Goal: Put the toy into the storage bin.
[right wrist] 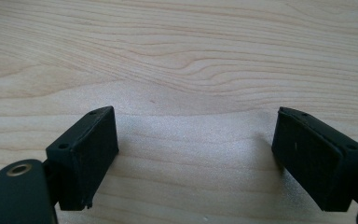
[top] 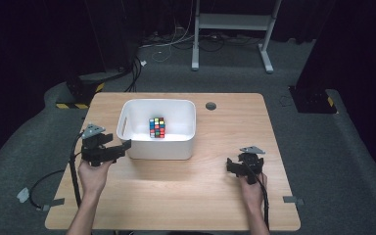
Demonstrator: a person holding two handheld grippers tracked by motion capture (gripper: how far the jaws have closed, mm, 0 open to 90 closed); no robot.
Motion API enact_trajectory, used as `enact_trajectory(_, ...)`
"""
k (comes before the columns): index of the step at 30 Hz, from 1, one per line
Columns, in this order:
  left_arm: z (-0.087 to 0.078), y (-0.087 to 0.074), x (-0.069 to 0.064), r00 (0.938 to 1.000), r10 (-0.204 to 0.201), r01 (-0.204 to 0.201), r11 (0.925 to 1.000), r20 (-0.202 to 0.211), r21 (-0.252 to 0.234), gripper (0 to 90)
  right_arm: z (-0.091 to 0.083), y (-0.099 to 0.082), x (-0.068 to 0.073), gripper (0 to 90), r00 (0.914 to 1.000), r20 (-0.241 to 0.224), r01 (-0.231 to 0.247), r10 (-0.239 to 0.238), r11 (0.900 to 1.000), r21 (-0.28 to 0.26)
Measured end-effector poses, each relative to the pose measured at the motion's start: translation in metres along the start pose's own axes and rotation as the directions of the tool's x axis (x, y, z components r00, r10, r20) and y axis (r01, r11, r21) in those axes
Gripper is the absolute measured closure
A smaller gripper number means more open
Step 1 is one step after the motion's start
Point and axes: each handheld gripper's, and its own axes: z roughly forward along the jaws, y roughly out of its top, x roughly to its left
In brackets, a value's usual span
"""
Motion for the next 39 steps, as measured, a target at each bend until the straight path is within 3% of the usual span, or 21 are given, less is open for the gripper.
enact_trajectory(39,-0.012,-0.027,0.012,0.9994,-0.024,0.024,0.9997,-0.025,-0.002,22.1,0.000,0.000,0.000,14.3,1.0000,0.001,-0.001,0.001,1.0000,0.000)
